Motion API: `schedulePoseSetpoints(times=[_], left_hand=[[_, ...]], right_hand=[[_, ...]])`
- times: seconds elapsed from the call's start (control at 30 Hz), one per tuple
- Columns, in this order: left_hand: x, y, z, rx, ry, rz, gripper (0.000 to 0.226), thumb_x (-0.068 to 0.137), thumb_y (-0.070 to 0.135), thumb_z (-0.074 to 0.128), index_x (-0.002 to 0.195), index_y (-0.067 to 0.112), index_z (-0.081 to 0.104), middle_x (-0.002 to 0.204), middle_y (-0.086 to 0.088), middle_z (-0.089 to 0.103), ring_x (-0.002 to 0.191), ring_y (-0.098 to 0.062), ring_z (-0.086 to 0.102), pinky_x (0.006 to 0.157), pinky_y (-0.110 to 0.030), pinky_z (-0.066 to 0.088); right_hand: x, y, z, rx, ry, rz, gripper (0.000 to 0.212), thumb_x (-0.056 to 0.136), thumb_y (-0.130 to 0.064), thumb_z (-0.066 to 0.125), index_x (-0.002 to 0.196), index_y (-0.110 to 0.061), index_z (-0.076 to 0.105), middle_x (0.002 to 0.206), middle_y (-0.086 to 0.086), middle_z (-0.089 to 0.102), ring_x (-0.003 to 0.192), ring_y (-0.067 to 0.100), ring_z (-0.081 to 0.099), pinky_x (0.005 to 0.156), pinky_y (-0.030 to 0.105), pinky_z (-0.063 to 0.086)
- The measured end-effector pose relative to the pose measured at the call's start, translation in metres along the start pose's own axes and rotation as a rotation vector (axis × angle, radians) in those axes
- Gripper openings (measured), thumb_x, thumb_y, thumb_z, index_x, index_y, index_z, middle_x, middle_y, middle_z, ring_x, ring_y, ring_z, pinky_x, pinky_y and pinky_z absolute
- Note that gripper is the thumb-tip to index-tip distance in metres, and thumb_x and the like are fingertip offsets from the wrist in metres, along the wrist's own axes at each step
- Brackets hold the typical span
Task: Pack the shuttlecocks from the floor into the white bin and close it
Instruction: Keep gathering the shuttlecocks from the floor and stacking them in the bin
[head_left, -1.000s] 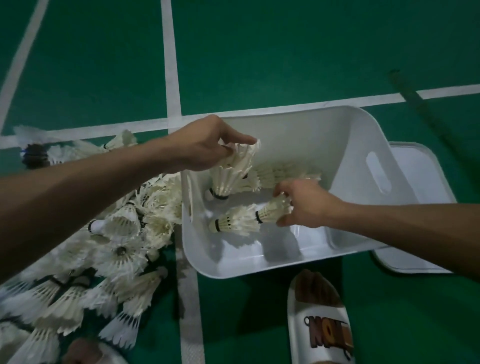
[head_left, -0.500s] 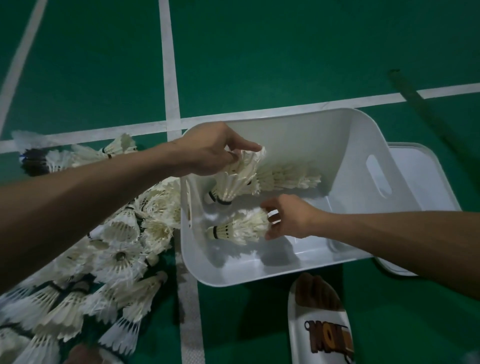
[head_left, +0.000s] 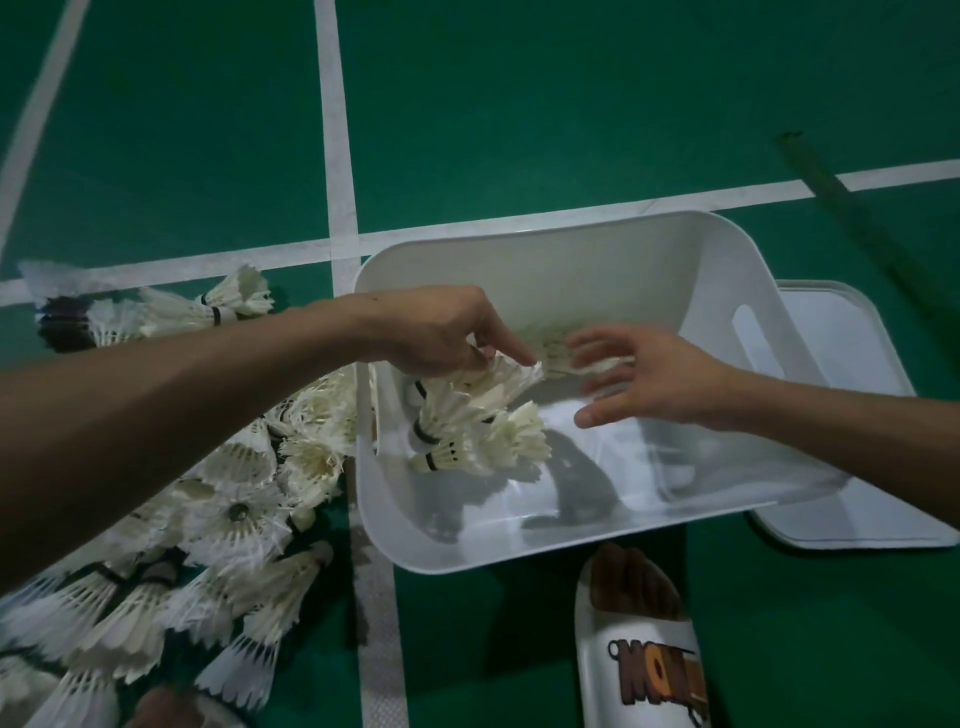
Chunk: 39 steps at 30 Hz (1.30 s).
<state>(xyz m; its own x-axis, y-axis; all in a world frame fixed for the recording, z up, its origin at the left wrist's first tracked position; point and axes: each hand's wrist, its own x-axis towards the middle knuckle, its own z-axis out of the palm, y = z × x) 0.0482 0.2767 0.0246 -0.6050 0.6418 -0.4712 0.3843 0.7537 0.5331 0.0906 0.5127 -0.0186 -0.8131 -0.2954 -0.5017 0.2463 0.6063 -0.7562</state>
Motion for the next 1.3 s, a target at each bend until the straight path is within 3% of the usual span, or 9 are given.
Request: schedulePoseSetpoints(times=[0.2,0.37,0.47,0.57,0.7,0.8,0.93,1.07,1.3], left_hand=[[0.011,0.017,0.010,-0.044,-0.062,0.096,0.042,0.092,0.012,0.059,0.123,0.041,0.060,0.118,0.006,0.066,0.102,-0.014,0.061,0.094,-0.039,0.049],[0.013,0.022,0.012,-0.068,-0.006,0.094,0.045,0.088,0.011,0.063,0.127,0.033,0.058,0.114,0.007,0.063,0.098,-0.011,0.059,0.093,-0.036,0.049],[0.012,0.014,0.009,-0.163,0.074,0.013,0.046,0.087,0.009,0.064,0.125,0.033,0.056,0.113,0.008,0.057,0.094,-0.010,0.057,0.085,-0.030,0.049],[0.012,0.004,0.007,-0.172,0.002,-0.097,0.032,0.088,0.007,0.060,0.114,0.026,0.061,0.098,0.008,0.061,0.079,-0.005,0.056,0.064,-0.020,0.042],[0.022,-0.001,0.019,-0.005,-0.068,-0.148,0.027,0.083,0.005,0.059,0.084,0.031,0.067,0.080,0.013,0.061,0.071,-0.005,0.055,0.062,-0.023,0.043],[0.027,0.000,0.025,0.013,-0.068,-0.136,0.031,0.085,0.006,0.057,0.101,0.030,0.067,0.080,0.014,0.059,0.074,-0.008,0.056,0.070,-0.026,0.047],[0.032,0.001,0.030,0.063,-0.119,-0.107,0.049,0.085,0.004,0.056,0.126,0.032,0.056,0.083,0.008,0.057,0.081,-0.019,0.058,0.079,-0.035,0.052],[0.039,-0.002,0.041,0.119,-0.311,-0.138,0.058,0.086,0.000,0.048,0.133,0.034,0.050,0.078,0.006,0.048,0.082,-0.028,0.063,0.077,-0.048,0.056],[0.041,0.002,0.045,0.183,-0.361,-0.151,0.055,0.086,-0.002,0.046,0.132,0.028,0.052,0.092,0.002,0.050,0.094,-0.026,0.062,0.083,-0.043,0.054]], right_hand=[[-0.002,-0.017,0.004,0.026,-0.117,-0.120,0.094,0.057,-0.022,0.089,0.136,-0.039,0.041,0.130,-0.006,0.055,0.112,0.012,0.059,0.089,0.031,0.055],[0.006,-0.011,0.006,-0.125,-0.056,-0.162,0.058,0.066,-0.020,0.086,0.114,-0.035,0.057,0.108,-0.003,0.063,0.095,0.023,0.065,0.083,0.040,0.056],[0.004,-0.003,-0.008,-0.264,-0.033,-0.116,0.067,0.069,-0.017,0.082,0.122,-0.041,0.049,0.103,-0.001,0.056,0.082,0.013,0.059,0.074,0.023,0.053],[0.006,0.007,-0.021,-0.346,0.021,-0.038,0.066,0.075,-0.013,0.076,0.130,-0.040,0.049,0.103,0.002,0.055,0.072,0.003,0.051,0.057,0.014,0.043],[0.010,0.016,-0.017,-0.396,0.058,0.014,0.054,0.077,-0.015,0.077,0.124,-0.027,0.054,0.103,0.002,0.056,0.073,0.002,0.050,0.057,0.018,0.040],[0.017,0.019,-0.007,-0.422,0.054,0.053,0.054,0.074,-0.017,0.079,0.121,-0.023,0.053,0.092,-0.001,0.058,0.071,0.006,0.054,0.055,0.020,0.042],[0.023,0.018,0.006,-0.532,0.039,0.051,0.060,0.070,-0.023,0.083,0.122,-0.021,0.054,0.095,-0.003,0.059,0.086,0.019,0.060,0.072,0.026,0.048],[0.026,0.017,0.024,-0.414,-0.113,0.107,0.071,0.072,-0.023,0.083,0.133,-0.016,0.048,0.102,0.003,0.062,0.095,0.020,0.062,0.083,0.032,0.052],[0.034,0.019,0.036,-0.375,-0.187,0.154,0.078,0.080,-0.023,0.077,0.145,-0.011,0.037,0.128,0.010,0.059,0.108,0.020,0.059,0.075,0.023,0.046]])
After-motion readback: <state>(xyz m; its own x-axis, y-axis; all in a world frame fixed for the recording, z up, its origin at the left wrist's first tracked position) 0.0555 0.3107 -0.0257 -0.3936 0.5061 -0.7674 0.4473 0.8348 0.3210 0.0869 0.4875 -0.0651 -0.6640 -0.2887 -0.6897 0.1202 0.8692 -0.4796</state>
